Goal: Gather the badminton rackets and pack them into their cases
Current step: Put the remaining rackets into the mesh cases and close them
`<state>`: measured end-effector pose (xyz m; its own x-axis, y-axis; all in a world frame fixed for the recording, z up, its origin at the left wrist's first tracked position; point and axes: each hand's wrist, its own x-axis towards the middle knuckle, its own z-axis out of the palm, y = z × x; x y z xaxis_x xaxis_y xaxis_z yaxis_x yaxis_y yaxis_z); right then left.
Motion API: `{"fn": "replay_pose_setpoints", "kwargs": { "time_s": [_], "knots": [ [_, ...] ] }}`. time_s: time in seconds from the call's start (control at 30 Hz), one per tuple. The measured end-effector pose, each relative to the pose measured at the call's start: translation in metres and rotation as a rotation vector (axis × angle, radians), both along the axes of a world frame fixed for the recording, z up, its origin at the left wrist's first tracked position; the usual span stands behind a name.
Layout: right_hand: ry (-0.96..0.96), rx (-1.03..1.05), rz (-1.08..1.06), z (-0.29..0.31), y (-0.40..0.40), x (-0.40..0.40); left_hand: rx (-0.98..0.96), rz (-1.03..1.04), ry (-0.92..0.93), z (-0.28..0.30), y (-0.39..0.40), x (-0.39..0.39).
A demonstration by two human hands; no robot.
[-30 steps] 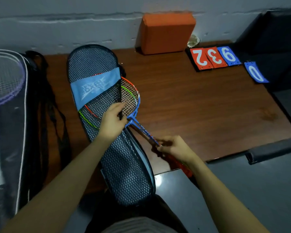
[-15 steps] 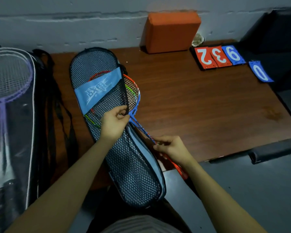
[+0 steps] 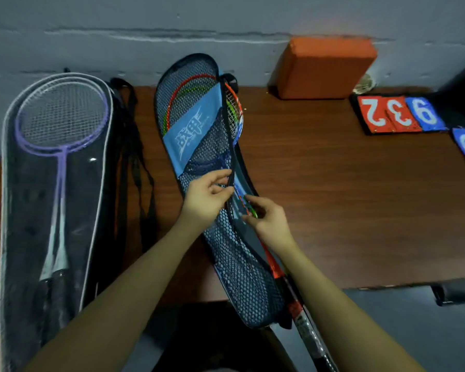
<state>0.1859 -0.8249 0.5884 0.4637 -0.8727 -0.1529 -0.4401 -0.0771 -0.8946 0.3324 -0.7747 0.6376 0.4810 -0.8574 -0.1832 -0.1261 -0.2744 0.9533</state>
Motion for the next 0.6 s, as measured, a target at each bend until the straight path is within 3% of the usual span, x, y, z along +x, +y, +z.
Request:
{"fn": "replay_pose_setpoints", "kwargs": {
  "time_s": [0.17,0.3,0.43,0.6],
  "knots": [
    [0.204,-0.195,0.113,-0.017,-0.011,0.007,0.039,0.008,0.007,-0.011,0.003,0.013],
    [0.428,-0.480,0.176,-0.034,-0.014,0.000,0.011,0.099,0.030,-0.024,0.007,0.014],
    [0.525,-0.540,0.230,-0.030,-0.014,-0.005,0.081,0.061,-0.021,-0.039,-0.002,0.009],
    [0.548,-0.503,0.297,-0.019,-0.004,-0.033,0.156,-0.056,-0.213,-0.041,0.001,-0.011]
  ]
}}
